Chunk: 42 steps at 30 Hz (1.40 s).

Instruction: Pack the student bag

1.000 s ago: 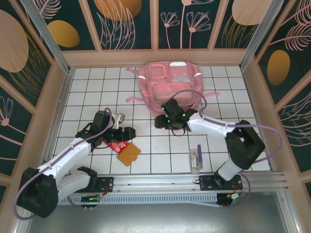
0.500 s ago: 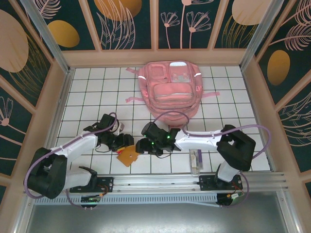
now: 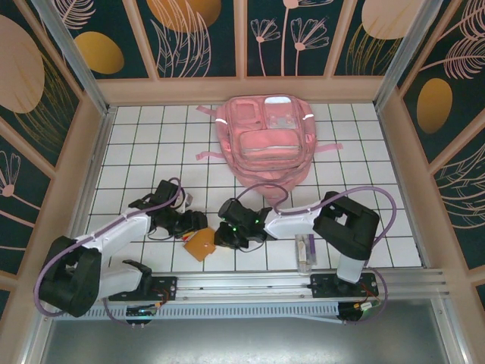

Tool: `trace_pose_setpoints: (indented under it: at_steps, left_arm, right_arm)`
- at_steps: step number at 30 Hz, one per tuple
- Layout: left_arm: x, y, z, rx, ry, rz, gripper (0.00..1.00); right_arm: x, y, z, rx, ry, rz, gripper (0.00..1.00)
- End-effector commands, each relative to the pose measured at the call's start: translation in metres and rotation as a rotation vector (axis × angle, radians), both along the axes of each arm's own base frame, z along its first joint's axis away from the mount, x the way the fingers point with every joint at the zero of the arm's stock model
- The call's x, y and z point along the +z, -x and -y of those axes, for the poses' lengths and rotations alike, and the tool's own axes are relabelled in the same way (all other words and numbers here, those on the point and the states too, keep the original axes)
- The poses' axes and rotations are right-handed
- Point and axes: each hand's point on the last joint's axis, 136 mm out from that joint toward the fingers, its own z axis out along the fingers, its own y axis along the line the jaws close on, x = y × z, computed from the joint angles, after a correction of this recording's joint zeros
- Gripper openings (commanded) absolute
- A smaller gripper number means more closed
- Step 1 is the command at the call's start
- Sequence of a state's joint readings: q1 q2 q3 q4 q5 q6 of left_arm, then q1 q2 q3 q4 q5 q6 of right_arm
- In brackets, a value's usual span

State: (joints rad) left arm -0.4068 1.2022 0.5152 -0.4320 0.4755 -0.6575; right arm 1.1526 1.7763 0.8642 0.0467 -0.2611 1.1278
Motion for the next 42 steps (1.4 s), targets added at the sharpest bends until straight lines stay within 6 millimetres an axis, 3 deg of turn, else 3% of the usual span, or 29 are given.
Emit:
trace_pose_setpoints:
  at_steps: [1,4,10,14,19,26,28,31,33,36,39,42]
  left_arm:
    - [0.0,0.014,-0.018,0.047,-0.09,-0.05,0.58]
    - [-0.002,0.024,-0.029,0.124,-0.108,-0.059,0.57]
    - [-0.015,0.048,-0.013,0.102,0.022,-0.14,0.52]
    - [-0.011,0.053,0.003,0.065,0.112,-0.158,0.51]
    - [-0.005,0.052,0.019,0.073,0.236,-0.144,0.38]
    - [-0.008,0.05,0.022,0.074,0.262,-0.143,0.13]
    - [0.0,0.044,0.024,0.071,0.261,-0.12,0.07]
    - [0.024,0.029,0.031,0.063,0.296,-0.059,0.0]
    - [0.049,0.016,0.04,0.032,0.336,0.003,0.0]
    - [0.081,-0.005,0.052,-0.027,0.367,0.097,0.02]
    - [0.104,-0.021,0.065,-0.092,0.396,0.144,0.03]
    - [0.123,-0.029,0.08,-0.164,0.441,0.166,0.02]
  right_arm:
    - [0.001,-0.017,-0.003,-0.043,-0.044,0.061,0.18]
    - [0.004,-0.027,-0.003,-0.038,-0.071,0.075,0.15]
    - [0.01,-0.04,-0.005,0.024,-0.101,0.09,0.11]
    - [0.011,-0.041,-0.009,0.06,-0.124,0.083,0.11]
    - [0.01,-0.032,-0.019,0.094,-0.171,0.06,0.09]
    - [0.014,-0.03,-0.019,0.106,-0.207,0.067,0.1]
    - [0.02,-0.033,-0.017,0.113,-0.217,0.093,0.15]
    - [0.046,-0.047,-0.006,0.107,-0.233,0.181,0.37]
    - [0.065,-0.06,0.015,0.077,-0.219,0.241,0.48]
    - [0.088,-0.068,0.052,0.068,-0.204,0.308,0.56]
    - [0.108,-0.065,0.081,0.109,-0.234,0.351,0.68]
    - [0.127,-0.058,0.1,0.162,-0.288,0.369,0.72]
